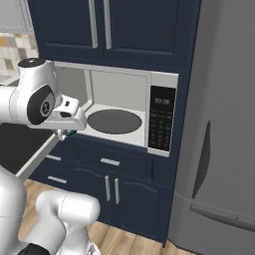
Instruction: Pick the mug from the counter and place it inside the microwave. Then close the microwave.
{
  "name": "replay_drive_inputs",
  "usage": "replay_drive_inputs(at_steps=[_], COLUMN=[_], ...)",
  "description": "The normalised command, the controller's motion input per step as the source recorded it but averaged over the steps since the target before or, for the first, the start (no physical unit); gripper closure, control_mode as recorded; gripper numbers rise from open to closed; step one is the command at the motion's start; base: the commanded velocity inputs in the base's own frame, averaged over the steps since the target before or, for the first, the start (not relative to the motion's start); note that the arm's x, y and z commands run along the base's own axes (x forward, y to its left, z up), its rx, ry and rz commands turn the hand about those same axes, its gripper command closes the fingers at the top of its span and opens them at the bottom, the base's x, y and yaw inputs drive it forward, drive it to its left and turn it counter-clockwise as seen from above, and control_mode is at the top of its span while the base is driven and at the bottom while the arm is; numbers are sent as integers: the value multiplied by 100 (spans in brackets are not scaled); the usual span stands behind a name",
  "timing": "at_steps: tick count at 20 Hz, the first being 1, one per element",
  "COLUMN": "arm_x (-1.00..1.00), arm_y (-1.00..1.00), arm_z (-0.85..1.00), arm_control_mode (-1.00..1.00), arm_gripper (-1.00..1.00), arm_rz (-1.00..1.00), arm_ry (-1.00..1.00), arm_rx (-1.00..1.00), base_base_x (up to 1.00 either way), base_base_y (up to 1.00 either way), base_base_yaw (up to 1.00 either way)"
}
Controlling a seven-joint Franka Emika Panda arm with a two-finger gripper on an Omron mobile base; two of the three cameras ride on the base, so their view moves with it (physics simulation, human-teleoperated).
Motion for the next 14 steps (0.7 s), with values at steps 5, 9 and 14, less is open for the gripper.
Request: replay_drive_inputs(at_steps=[5,9,14], arm_x=[0,0,0], arm_y=[0,0,0], arm_z=[0,0,0], arm_control_mode=[100,100,100], arm_gripper=[100,100,100], arm_rz=[0,0,0], arm_ry=[0,0,0], arm_rx=[0,0,0], base_base_x=[-63,0,0], base_base_y=[-1,0,0], base_base_yaw=[10,0,0])
